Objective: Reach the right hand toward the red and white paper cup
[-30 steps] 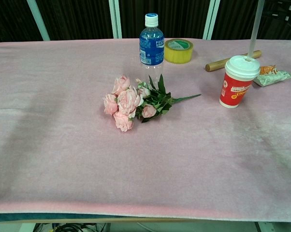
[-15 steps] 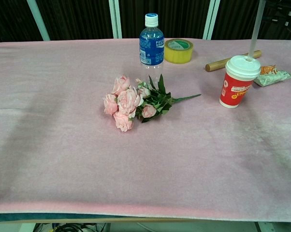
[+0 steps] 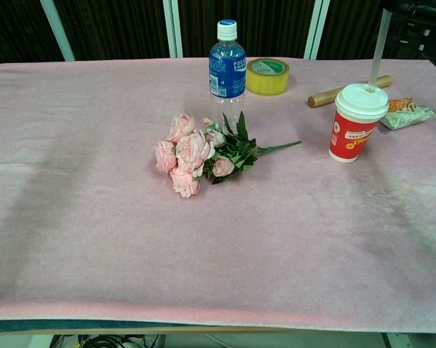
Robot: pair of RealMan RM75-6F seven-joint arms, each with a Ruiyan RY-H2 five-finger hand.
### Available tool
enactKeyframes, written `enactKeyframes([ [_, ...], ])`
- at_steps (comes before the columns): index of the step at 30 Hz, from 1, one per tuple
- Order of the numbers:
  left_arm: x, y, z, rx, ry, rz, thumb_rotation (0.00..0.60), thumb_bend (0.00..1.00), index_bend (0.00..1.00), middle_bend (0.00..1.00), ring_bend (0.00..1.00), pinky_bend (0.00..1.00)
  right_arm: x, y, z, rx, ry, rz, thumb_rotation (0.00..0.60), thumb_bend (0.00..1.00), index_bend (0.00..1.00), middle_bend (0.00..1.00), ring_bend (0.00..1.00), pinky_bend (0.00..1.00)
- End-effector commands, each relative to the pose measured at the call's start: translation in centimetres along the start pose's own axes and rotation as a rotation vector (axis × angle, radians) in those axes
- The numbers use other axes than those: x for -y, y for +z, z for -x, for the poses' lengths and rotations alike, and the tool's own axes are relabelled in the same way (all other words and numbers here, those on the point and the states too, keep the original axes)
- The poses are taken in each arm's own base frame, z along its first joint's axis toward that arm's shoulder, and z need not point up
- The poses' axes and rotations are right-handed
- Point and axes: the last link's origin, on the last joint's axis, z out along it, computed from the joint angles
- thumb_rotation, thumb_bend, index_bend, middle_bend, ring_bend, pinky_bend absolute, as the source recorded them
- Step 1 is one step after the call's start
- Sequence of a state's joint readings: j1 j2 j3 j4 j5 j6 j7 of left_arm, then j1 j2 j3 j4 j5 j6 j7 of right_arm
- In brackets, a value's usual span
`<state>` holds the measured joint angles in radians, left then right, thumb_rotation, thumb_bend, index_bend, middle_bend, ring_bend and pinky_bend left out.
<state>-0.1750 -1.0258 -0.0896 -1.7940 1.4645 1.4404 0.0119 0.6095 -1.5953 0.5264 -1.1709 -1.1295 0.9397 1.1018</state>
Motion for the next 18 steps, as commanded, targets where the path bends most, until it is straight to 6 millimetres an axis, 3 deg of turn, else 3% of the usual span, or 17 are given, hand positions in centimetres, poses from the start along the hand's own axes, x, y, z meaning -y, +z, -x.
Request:
enactKeyframes([
  [1, 0.0, 0.0, 0.0, -0.001, -0.001, 0.0, 0.6, 0.28, 0.16, 0.07, 0.0, 0.0, -0.4, -0.2, 0.0, -0.001, 0.006, 0.011, 0.6, 0.35, 0.62, 0.06, 0.05, 0.21],
  [18, 0.0, 0.0, -0.1, -0.002, 0.001, -0.001, 0.6, 0.28, 0.16, 0.07, 0.0, 0.0, -2.6, -0.9, -0.6, 0.005, 0.003, 0.036, 0.6, 0.35, 0.59, 0.06, 0.05, 0.21],
])
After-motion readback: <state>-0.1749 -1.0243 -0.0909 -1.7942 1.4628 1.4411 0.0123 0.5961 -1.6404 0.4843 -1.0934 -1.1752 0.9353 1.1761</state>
